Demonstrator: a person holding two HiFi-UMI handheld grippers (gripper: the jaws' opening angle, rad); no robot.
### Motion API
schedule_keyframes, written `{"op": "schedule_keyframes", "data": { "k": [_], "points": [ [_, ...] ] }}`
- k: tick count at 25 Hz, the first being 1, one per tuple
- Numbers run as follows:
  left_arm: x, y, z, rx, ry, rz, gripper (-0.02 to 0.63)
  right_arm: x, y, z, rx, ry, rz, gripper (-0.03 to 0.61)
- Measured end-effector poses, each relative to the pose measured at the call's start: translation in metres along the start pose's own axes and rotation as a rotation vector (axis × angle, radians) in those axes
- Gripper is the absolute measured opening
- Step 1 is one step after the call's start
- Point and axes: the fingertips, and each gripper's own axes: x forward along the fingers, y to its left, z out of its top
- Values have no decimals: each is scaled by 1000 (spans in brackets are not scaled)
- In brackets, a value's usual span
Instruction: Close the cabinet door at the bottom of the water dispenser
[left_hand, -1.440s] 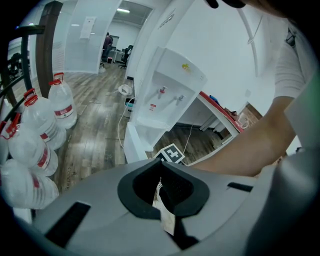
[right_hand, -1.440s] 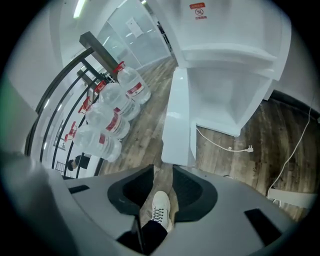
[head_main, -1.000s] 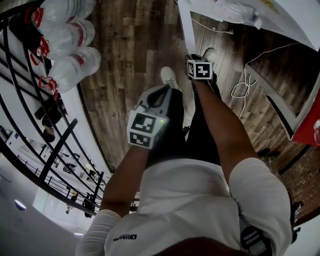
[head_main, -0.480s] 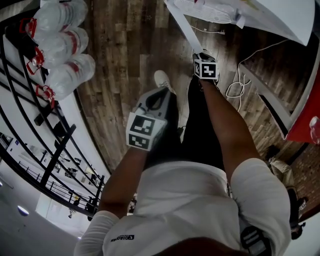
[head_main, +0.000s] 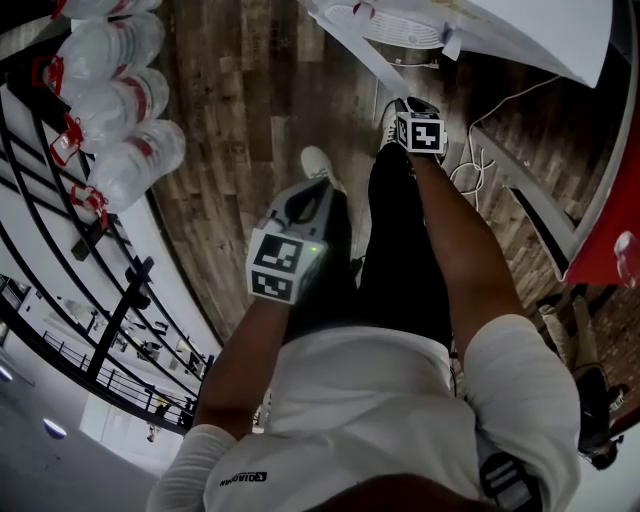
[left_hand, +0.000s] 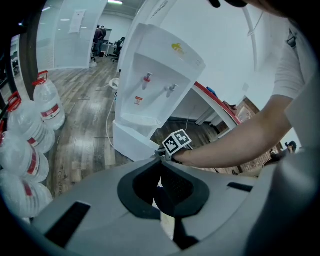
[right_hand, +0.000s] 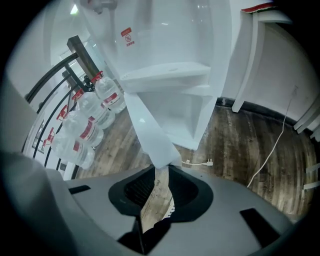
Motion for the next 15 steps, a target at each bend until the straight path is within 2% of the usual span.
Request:
{"op": "schedule_keyframes", "data": {
  "k": [15],
  "points": [
    [7, 3, 10, -11, -2, 4, -3, 2, -53, 41, -10, -52, -78, 92]
  ]
}}
